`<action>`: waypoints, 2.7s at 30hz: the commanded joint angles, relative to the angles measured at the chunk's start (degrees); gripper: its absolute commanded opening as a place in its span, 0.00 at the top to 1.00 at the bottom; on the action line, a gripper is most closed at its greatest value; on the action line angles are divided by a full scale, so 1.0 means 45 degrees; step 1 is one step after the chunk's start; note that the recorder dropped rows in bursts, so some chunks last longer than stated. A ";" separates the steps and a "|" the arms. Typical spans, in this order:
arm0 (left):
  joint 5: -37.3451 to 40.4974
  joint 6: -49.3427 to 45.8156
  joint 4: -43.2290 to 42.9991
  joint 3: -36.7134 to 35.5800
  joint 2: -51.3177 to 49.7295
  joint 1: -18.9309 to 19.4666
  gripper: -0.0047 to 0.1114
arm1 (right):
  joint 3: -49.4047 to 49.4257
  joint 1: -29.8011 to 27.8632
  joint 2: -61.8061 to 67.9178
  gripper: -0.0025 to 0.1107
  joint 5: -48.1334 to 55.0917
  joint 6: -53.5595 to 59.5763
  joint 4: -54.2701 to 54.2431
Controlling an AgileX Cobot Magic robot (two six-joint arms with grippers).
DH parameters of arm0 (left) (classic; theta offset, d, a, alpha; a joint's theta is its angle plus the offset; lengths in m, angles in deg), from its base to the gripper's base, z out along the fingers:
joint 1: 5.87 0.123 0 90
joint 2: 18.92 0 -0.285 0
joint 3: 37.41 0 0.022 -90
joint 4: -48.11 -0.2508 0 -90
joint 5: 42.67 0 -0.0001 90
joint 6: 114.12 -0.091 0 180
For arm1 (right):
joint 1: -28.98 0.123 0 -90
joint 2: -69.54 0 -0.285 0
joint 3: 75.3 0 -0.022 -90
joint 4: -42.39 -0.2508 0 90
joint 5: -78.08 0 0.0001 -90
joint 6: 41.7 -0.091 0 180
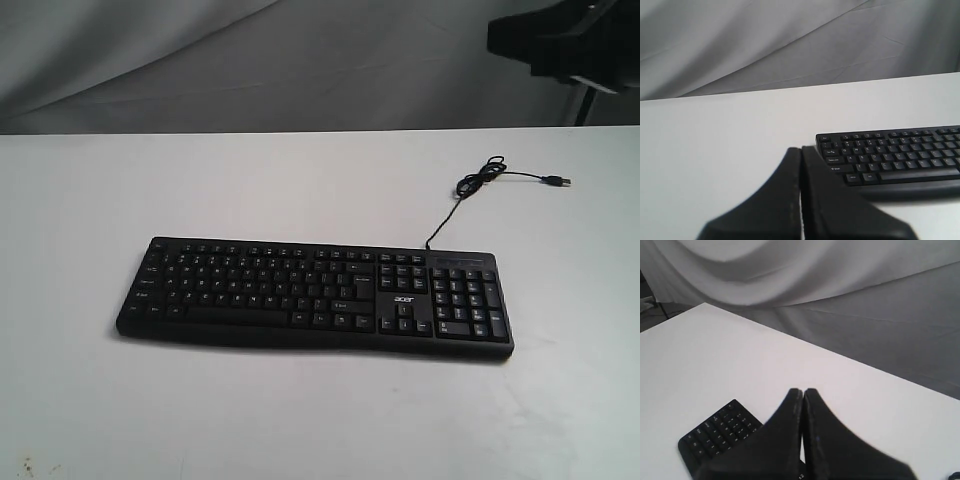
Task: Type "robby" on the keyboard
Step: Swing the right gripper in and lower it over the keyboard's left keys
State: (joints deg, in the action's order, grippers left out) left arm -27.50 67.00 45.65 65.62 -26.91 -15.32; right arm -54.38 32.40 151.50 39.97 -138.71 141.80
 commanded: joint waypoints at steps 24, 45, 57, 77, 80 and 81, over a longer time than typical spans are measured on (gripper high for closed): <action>-0.0068 0.0035 -0.0061 -0.0055 0.0044 -0.0081 0.96 | -0.4412 0.5887 0.1405 0.98 1.4199 2.1838 -1.7023; -0.0068 0.0035 -0.0061 -0.0055 0.0044 -0.0081 0.96 | -0.7222 0.5602 0.7076 0.98 1.8560 3.6228 -3.1020; -0.0068 0.0035 -0.0061 -0.0055 0.0044 -0.0081 0.96 | -0.7222 0.5602 0.9014 0.98 1.8433 3.7391 -3.1930; -0.0068 0.0035 -0.0061 -0.0055 0.0044 -0.0081 0.96 | -0.7222 0.6817 0.9535 0.98 1.6564 3.7505 -3.1968; -0.0068 0.0035 -0.0061 -0.0055 0.0044 -0.0081 0.96 | -0.7222 0.6885 0.9841 0.98 1.6494 3.7507 -3.2077; -0.0068 0.0035 -0.0061 -0.0055 0.0044 -0.0081 0.96 | -0.7222 0.6940 0.9950 0.98 1.6375 3.7536 -3.2098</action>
State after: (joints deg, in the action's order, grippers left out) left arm -27.50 67.00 45.65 65.62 -26.91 -15.32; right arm -86.52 63.22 195.19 114.79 29.46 -2.67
